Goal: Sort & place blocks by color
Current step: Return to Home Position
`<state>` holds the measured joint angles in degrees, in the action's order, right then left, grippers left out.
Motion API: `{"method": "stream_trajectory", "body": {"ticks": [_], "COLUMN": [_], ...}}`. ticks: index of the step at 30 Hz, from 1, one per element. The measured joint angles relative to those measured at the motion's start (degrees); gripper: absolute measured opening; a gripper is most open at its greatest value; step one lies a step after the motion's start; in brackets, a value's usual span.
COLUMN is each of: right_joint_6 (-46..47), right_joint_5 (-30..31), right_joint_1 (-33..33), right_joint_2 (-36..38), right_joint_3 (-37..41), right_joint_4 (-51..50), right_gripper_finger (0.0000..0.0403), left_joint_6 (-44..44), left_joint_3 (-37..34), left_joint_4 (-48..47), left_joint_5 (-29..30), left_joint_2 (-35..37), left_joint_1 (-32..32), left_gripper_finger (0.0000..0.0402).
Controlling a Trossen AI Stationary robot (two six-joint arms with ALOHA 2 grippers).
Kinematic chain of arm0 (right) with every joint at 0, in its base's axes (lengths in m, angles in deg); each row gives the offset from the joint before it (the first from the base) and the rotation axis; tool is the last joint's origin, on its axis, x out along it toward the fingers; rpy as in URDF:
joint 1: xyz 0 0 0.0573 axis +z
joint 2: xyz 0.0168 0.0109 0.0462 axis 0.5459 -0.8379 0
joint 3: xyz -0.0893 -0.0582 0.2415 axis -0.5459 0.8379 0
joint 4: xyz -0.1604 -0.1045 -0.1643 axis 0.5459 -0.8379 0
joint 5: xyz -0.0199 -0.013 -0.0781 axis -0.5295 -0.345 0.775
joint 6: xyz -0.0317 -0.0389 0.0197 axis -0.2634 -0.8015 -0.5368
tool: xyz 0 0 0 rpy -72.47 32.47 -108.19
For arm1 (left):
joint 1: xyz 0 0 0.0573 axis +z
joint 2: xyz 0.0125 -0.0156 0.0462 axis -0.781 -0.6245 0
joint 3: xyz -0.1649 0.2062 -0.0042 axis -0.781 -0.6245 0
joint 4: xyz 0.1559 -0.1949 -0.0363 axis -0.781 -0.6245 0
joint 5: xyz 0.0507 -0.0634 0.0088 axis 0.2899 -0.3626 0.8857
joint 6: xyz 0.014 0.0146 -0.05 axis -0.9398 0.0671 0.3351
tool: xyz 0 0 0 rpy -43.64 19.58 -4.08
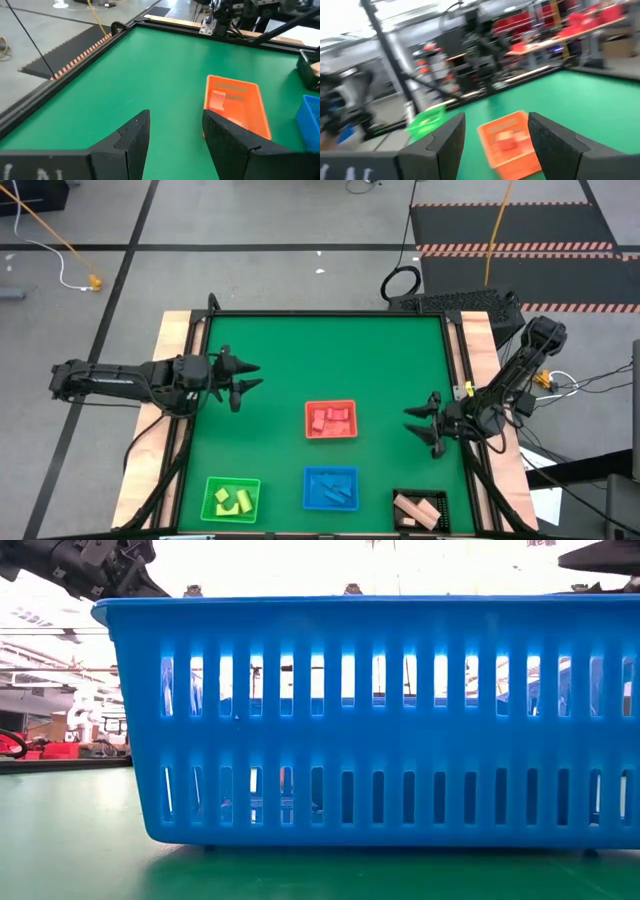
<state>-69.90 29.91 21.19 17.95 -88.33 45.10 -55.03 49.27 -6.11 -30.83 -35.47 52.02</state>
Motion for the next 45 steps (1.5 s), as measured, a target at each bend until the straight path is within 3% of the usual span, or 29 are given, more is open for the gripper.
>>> {"method": "stream_trajectory", "body": {"ticks": [6,15,18,23,30,34,43,45], "right_joint_6": [-5.44,-12.49,-15.07,-18.26,-17.93,-12.76,-3.08,-2.71], "right_joint_5": [2.79,2.66,-0.47,-4.79,-5.11,-8.25,-11.02,-11.77], "right_joint_1": [-5.47,-13.26,-14.10,-14.15,-14.15,-14.17,-14.17,-14.07], "right_joint_2": [0.02,0.87,1.10,1.13,1.14,1.09,1.07,1.05], "right_joint_3": [0.02,0.02,0.02,0.02,0.02,0.02,0.02,0.02], "right_joint_4": [1.11,2.00,1.08,-0.85,-1.13,-5.38,-12.68,-13.31], "right_gripper_finger": [0.0210,0.0210,0.0210,0.0210,0.0210,0.0210,0.0210,0.0210], "left_joint_6": [-2.74,-2.88,-3.14,-3.12,-2.88,-2.87,-3.77,-3.45], "left_joint_3": [0.00,0.00,-0.33,-4.92,-10.09,-13.22,-25.14,-25.73], "left_joint_4": [-0.28,-1.59,-3.34,3.64,9.41,12.54,32.85,33.27], "left_joint_5": [6.77,8.31,8.11,8.08,8.03,7.97,4.68,4.40], "left_joint_2": [0.00,0.00,0.00,-0.01,0.00,0.00,0.00,-0.04], "left_joint_1": [1.04,5.90,7.31,9.36,10.40,10.39,10.12,10.14], "left_gripper_finger": [0.0184,0.0184,0.0184,0.0184,0.0184,0.0184,0.0184,0.0184]}}
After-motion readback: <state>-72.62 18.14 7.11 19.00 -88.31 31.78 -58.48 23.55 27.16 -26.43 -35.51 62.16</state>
